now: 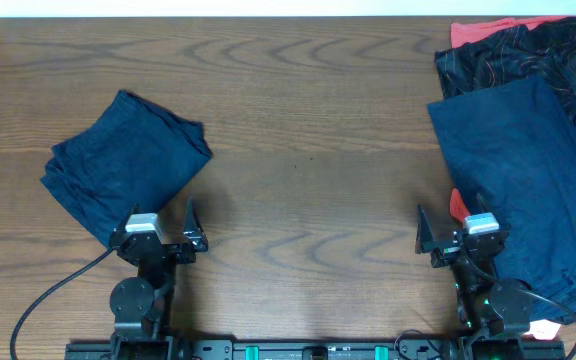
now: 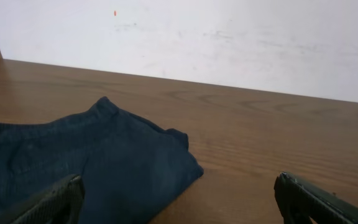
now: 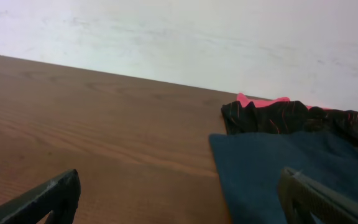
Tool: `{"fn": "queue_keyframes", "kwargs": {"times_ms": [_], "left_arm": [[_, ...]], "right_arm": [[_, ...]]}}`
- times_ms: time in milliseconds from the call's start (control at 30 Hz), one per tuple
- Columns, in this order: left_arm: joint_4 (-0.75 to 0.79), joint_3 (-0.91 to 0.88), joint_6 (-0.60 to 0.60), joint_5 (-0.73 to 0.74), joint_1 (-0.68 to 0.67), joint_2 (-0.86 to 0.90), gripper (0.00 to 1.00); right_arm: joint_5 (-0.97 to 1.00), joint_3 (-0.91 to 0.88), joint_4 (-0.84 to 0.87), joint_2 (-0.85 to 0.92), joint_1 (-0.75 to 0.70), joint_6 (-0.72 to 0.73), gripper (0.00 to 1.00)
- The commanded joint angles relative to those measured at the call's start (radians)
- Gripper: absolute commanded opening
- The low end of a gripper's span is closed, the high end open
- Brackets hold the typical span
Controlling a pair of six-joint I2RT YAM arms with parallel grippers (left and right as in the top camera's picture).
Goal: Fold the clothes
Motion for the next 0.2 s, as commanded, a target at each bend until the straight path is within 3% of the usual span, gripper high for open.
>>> {"fn": "queue_keyframes", "kwargs": {"times_ms": [0,167], "left_arm": [[-0.039,-0.017,0.016,-0.009,0.004,-0.007,0.98],[-0.039,-0.017,0.016,-0.009,0.004,-0.007,0.98]], "right_arm": [[0.005,-0.002,-0.003,-0.007,0.008,-0.012,0.99],[0.005,-0.002,-0.003,-0.007,0.008,-0.012,0.99]]}}
